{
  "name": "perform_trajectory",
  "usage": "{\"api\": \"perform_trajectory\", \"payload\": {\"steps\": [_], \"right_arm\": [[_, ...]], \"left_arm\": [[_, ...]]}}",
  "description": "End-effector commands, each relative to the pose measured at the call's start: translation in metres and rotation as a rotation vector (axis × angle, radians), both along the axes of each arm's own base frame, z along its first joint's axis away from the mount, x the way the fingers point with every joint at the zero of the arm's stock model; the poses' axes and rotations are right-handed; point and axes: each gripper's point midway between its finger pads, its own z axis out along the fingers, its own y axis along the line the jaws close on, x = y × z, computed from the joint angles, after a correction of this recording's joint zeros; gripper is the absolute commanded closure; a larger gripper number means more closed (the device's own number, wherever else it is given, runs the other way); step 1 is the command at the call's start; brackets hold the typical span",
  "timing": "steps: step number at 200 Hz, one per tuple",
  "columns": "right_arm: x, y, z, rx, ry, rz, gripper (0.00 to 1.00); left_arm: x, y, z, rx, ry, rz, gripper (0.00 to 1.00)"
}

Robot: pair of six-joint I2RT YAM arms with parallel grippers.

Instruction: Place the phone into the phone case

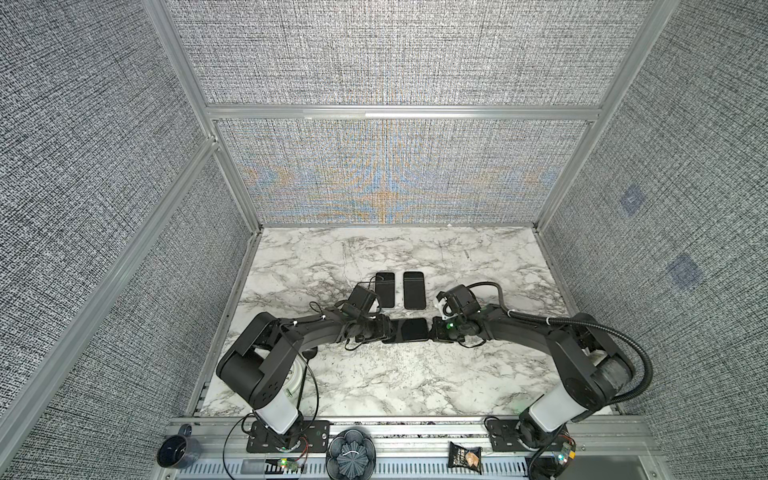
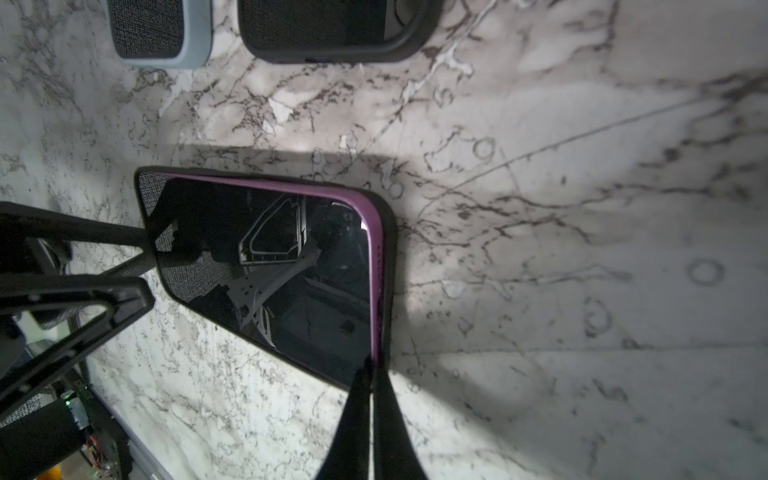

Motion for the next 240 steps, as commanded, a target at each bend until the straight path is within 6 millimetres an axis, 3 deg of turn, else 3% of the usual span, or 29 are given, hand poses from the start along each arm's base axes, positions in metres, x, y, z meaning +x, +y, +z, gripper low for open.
{"api": "perform_trajectory", "payload": {"steps": [1,29,74,115,139,179,240], "right_arm": [[-0.012,-0.016,0.009,-0.068,0.013,0.018,0.9],[0.003,-0.024,0.025,-0.078,-0.05,0.028,0.82],[0.054,0.016,0.046,-0.003,-0.153,0.135,0.6],[0.075,0.031,0.023,-0.034,-0.139,0.2,0.47],[0.074,0.042,0.015,-0.01,-0.12,0.231,0.45],[0.055,0.051,0.006,-0.01,-0.085,0.283,0.46],[0.017,0.041,0.002,-0.02,-0.024,0.307,0.48]], "left_arm": [[-0.011,0.025,-0.012,0.102,0.034,0.021,0.35],[-0.015,0.043,-0.003,0.121,0.024,0.044,0.26],[-0.039,0.028,0.003,0.023,0.041,0.007,0.25],[-0.051,0.022,0.002,0.006,0.041,0.001,0.26],[-0.053,0.02,0.003,-0.002,0.04,-0.004,0.26],[-0.056,0.018,-0.002,-0.015,0.054,-0.004,0.26],[-0.053,0.016,-0.007,-0.007,0.068,0.006,0.27]]}}
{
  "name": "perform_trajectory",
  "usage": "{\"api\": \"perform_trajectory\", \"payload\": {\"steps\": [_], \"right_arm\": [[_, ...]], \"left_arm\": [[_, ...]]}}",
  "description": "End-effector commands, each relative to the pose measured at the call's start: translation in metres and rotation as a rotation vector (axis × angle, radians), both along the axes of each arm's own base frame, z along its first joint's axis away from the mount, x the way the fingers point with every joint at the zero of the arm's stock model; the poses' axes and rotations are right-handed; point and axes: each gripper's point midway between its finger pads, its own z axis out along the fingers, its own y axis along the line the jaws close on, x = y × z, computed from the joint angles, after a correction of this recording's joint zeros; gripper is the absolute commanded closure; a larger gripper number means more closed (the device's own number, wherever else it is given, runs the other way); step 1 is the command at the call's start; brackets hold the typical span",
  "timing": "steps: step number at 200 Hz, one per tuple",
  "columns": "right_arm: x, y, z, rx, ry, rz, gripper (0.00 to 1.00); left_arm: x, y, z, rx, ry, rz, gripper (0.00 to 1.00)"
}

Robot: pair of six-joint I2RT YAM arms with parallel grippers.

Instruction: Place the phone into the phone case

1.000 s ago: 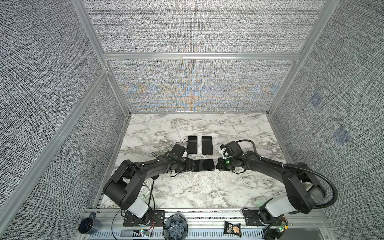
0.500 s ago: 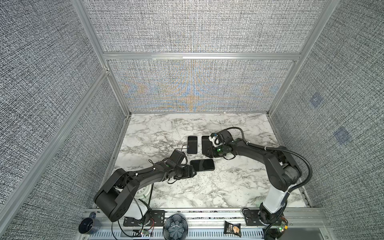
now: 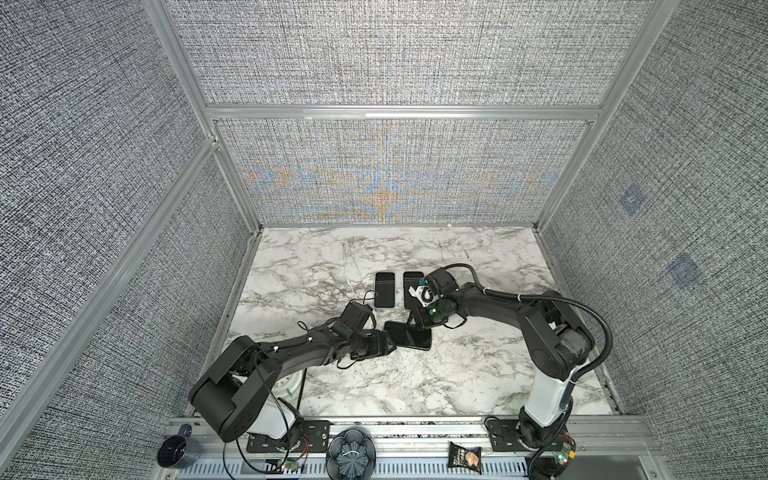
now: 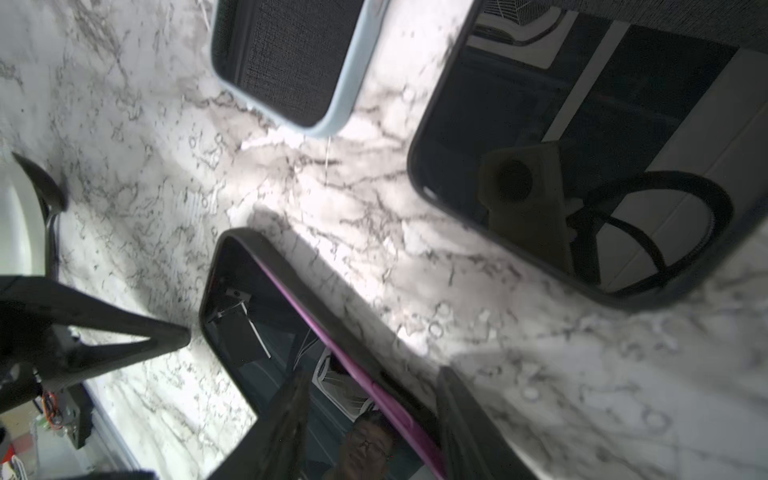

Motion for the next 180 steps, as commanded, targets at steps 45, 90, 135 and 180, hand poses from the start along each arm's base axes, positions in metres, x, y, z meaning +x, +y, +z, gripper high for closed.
{"api": "perform_trajectory", "payload": {"steps": [45,90,135,180], "right_arm": [[-0.061,-0.014,-0.011,-0.013,0.113,-0.011,0.52],[-0.09,-0.015,-0.013,0.018,0.15,-0.05,0.57],[-0.095,-0.032,0.001,-0.032,0.122,-0.134,0.6],[-0.111,-0.052,0.03,-0.088,0.089,-0.298,0.67]], "left_arm": [[0.002,-0.005,-0.016,0.019,0.046,-0.005,0.29],[0.011,-0.021,-0.025,-0.009,0.066,-0.029,0.31],[0.017,-0.027,-0.02,-0.002,0.071,-0.043,0.32],[-0.041,-0.017,-0.01,-0.085,0.271,-0.061,0.38]]}}
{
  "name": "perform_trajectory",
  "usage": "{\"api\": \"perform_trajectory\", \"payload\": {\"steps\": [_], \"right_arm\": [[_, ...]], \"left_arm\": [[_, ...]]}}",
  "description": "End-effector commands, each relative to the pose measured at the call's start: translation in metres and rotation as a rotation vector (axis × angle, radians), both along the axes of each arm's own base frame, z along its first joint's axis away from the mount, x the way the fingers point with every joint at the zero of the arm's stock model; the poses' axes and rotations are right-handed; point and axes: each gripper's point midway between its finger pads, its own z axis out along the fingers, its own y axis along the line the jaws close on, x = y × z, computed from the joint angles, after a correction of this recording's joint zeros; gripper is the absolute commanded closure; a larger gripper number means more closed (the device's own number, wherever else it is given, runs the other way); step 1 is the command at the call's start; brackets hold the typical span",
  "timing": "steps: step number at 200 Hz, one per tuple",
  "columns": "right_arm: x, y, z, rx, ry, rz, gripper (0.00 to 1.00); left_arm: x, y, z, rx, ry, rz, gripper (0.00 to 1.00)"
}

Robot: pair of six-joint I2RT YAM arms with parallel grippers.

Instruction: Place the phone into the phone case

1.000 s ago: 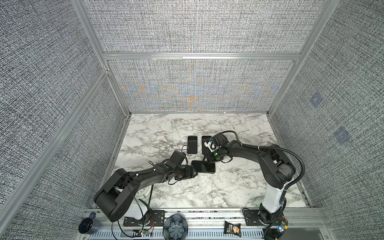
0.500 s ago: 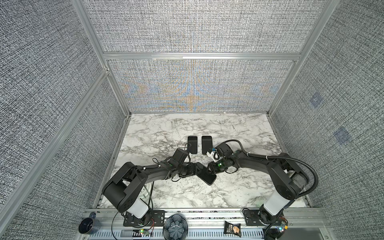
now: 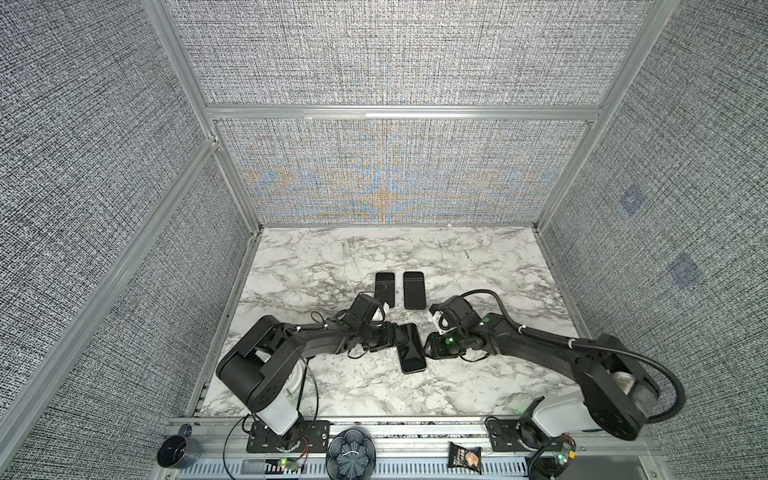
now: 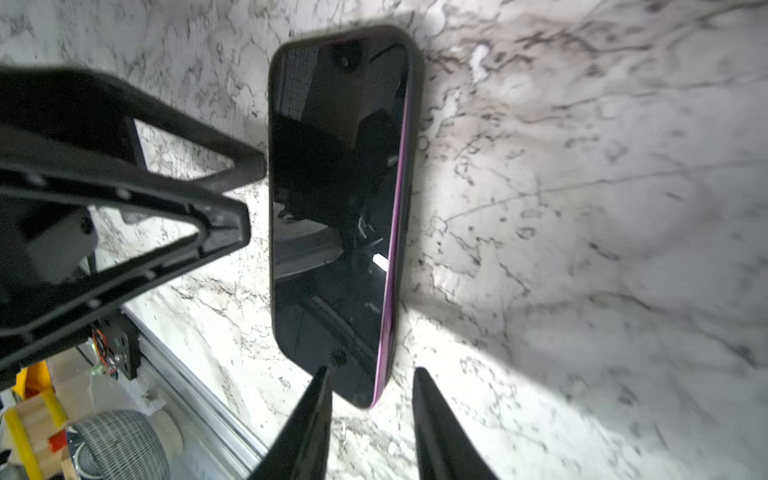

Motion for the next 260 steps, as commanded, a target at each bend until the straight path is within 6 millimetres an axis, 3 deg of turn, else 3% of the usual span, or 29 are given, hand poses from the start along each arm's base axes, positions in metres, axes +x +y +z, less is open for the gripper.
{"api": "perform_trajectory", "payload": {"steps": [1,17,39,128,195,260], "right_arm": [[-0.013,-0.019,-0.001,-0.085,0.029,-0.123,0.67],[-0.018,-0.014,0.004,-0.082,0.011,-0.132,0.71],[-0.022,-0.01,0.0,-0.092,-0.001,-0.135,0.74],[-0.016,0.01,-0.012,-0.037,-0.017,-0.081,0.75],[-0.025,0.008,-0.03,-0.056,0.03,-0.06,0.76],[-0.026,0.012,-0.033,-0.034,0.04,-0.047,0.81]], "left_arm": [[-0.044,0.014,-0.01,0.032,0.206,-0.014,0.38],[-0.06,0.012,-0.006,0.034,0.257,-0.038,0.4],[-0.067,0.007,-0.006,0.046,0.286,-0.046,0.44],[-0.051,-0.001,-0.021,0.082,0.261,-0.015,0.52],[-0.054,0.006,-0.026,0.119,0.263,-0.018,0.53],[-0.052,0.005,-0.03,0.129,0.258,-0.022,0.54]]}}
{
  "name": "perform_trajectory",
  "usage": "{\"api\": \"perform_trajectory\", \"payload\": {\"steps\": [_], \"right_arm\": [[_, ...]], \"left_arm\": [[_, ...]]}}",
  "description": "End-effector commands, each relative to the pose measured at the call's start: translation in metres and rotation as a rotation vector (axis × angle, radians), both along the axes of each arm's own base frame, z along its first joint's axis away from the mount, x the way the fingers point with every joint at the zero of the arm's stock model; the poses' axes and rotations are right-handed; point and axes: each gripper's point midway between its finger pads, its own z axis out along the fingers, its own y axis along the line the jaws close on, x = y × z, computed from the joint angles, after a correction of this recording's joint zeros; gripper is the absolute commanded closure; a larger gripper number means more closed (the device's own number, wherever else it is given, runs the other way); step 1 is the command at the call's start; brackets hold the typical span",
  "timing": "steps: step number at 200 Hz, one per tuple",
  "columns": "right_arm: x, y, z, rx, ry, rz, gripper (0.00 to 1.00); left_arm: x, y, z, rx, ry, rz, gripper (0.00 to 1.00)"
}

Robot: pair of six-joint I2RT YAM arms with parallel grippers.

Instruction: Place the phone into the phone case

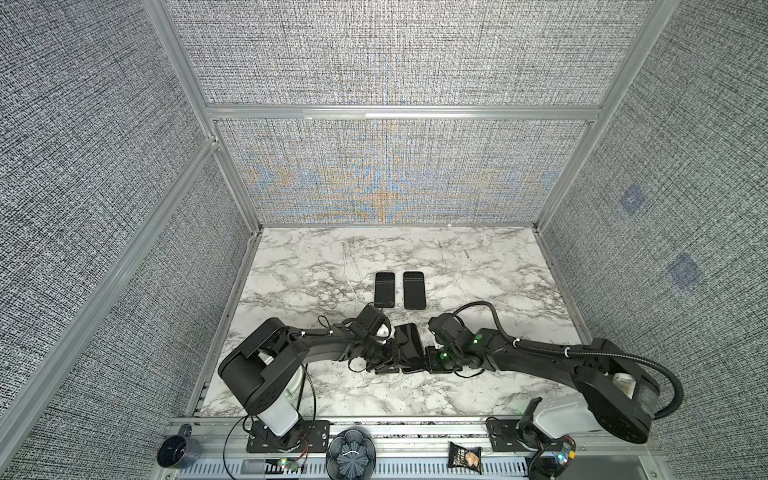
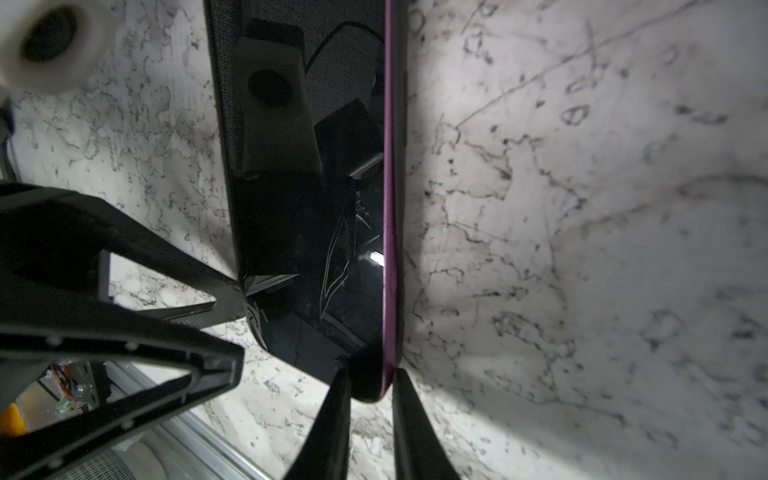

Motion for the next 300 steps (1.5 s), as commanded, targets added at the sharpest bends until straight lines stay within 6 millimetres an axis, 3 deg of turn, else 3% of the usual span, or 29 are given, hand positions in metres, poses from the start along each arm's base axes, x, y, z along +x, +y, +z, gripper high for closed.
{"api": "perform_trajectory", "payload": {"steps": [1,99,224,300], "right_arm": [[0.0,0.002,-0.001,0.009,-0.004,0.013,0.82],[-0.007,0.003,-0.013,0.006,0.039,0.03,0.88],[-0.01,-0.007,-0.026,-0.027,0.057,0.011,0.9],[-0.01,-0.004,-0.031,-0.011,0.071,0.017,0.93]], "left_arm": [[0.002,0.018,-0.022,0.128,-0.013,0.032,0.54],[0.002,0.017,-0.027,0.13,-0.006,0.027,0.56],[0.004,0.016,-0.026,0.129,-0.007,0.027,0.56],[0.004,0.016,-0.027,0.133,-0.005,0.032,0.56]]}}
